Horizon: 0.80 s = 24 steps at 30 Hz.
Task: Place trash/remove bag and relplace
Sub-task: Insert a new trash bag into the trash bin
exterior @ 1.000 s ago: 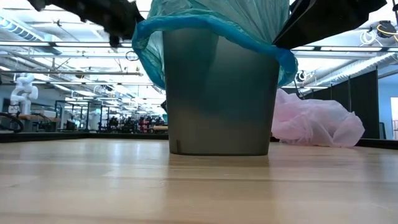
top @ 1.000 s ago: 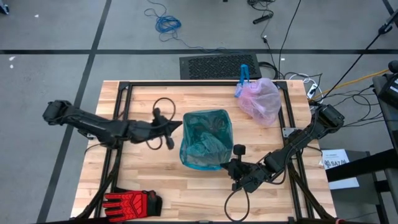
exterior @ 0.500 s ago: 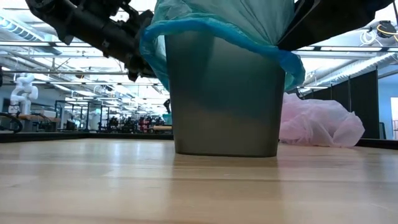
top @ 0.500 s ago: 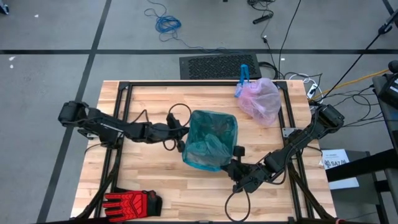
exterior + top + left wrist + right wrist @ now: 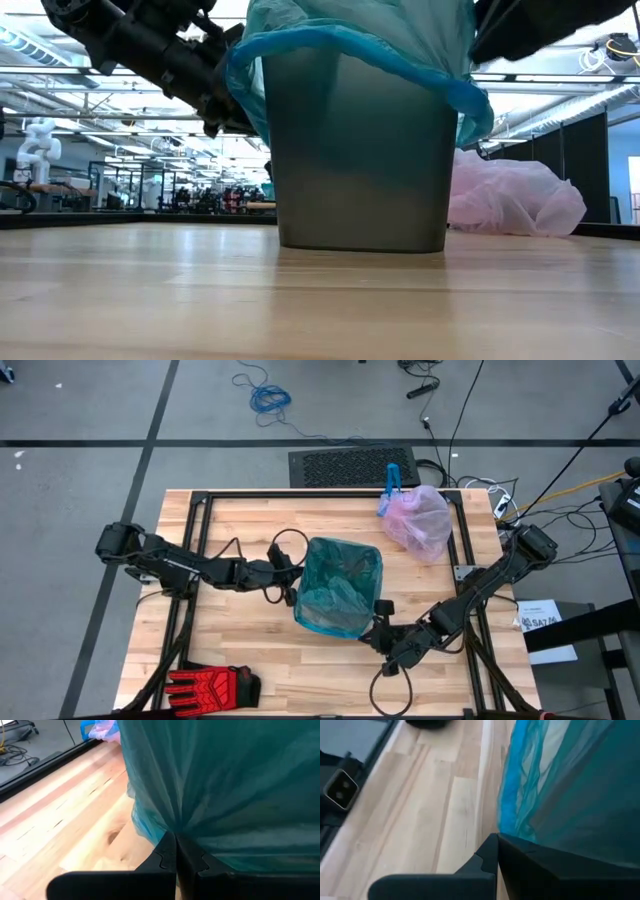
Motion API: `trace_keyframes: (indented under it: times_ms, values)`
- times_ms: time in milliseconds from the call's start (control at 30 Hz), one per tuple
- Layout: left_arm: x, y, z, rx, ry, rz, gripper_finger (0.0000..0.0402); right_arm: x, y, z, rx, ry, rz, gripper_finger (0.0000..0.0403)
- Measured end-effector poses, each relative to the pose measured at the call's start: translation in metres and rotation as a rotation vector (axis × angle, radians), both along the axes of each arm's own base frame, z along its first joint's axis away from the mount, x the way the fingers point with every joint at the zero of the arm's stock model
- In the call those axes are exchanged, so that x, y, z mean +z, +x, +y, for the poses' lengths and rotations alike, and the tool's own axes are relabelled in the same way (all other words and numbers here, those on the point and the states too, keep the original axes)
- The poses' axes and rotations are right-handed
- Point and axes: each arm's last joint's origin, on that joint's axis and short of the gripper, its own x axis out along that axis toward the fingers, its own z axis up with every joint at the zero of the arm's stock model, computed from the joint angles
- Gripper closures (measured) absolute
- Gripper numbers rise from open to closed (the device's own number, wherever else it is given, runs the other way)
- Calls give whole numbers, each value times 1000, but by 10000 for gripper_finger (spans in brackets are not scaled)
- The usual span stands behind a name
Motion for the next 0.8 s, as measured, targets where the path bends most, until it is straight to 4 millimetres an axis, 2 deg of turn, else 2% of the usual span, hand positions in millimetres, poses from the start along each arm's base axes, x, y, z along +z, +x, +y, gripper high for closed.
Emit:
trace_keyframes:
  times_ms: [200, 367, 567, 800]
  values:
    - [-2, -2, -4, -13, -4, 26, 402, 22, -13, 2, 35, 46, -61, 403]
    - [6, -11, -20, -72, 10, 40, 402, 39, -23, 1, 57, 62, -117, 403]
    - [26, -36, -41, -129, -25, 35, 402, 40, -22, -1, 35, -2, -142, 403]
    - [45, -59, -77, -324, -16, -43, 402, 38, -21, -1, 25, -33, -144, 403]
